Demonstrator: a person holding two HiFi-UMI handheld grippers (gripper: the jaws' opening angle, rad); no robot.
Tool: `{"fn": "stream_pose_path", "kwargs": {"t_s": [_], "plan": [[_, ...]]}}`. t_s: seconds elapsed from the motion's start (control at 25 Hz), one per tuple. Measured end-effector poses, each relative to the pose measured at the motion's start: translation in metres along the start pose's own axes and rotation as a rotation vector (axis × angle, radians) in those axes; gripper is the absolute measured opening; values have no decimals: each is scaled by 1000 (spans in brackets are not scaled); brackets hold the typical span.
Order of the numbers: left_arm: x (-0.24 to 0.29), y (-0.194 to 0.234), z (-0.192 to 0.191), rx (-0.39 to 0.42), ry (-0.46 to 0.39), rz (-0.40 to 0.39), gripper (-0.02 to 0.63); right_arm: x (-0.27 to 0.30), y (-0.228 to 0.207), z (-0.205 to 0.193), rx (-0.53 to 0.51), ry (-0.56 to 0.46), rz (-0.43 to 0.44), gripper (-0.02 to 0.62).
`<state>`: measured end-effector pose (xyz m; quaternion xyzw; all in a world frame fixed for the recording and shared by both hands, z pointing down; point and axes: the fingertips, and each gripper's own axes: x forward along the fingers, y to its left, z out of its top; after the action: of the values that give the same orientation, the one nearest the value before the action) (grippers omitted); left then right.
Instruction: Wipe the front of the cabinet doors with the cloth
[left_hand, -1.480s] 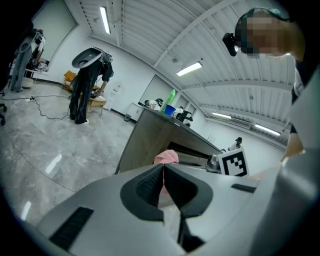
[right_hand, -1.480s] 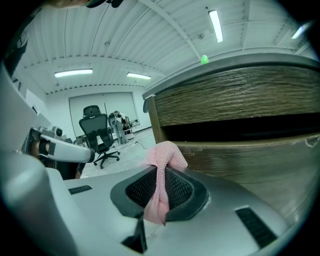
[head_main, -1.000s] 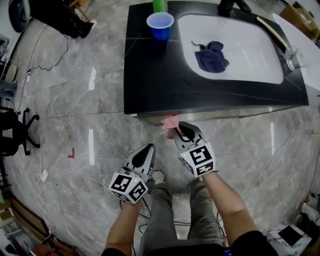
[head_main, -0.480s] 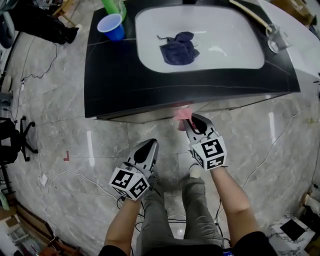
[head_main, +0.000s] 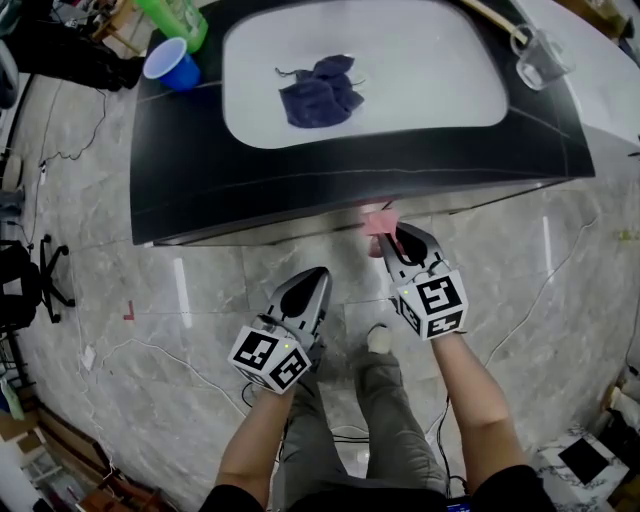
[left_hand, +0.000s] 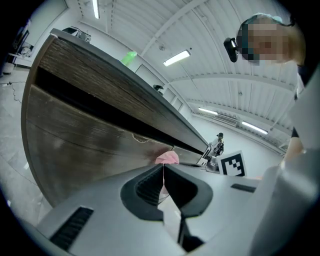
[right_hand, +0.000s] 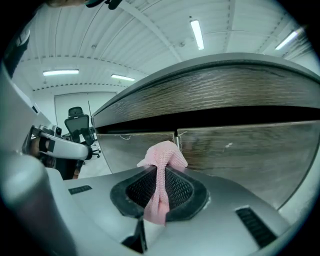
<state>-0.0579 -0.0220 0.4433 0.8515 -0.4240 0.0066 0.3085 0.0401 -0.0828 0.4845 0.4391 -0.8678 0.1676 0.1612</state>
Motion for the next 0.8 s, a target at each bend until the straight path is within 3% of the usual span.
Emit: {"fn": "stream_pose_path", "kwargs": {"t_s": [0.24,0.8], "plan": [[-11,11,-1,-21,-12,6,9,3,39,-9,-12,11,83,54],[-132,138,10,-30,-18,169,9,96,199,-13,-18,37,248,54]]}}
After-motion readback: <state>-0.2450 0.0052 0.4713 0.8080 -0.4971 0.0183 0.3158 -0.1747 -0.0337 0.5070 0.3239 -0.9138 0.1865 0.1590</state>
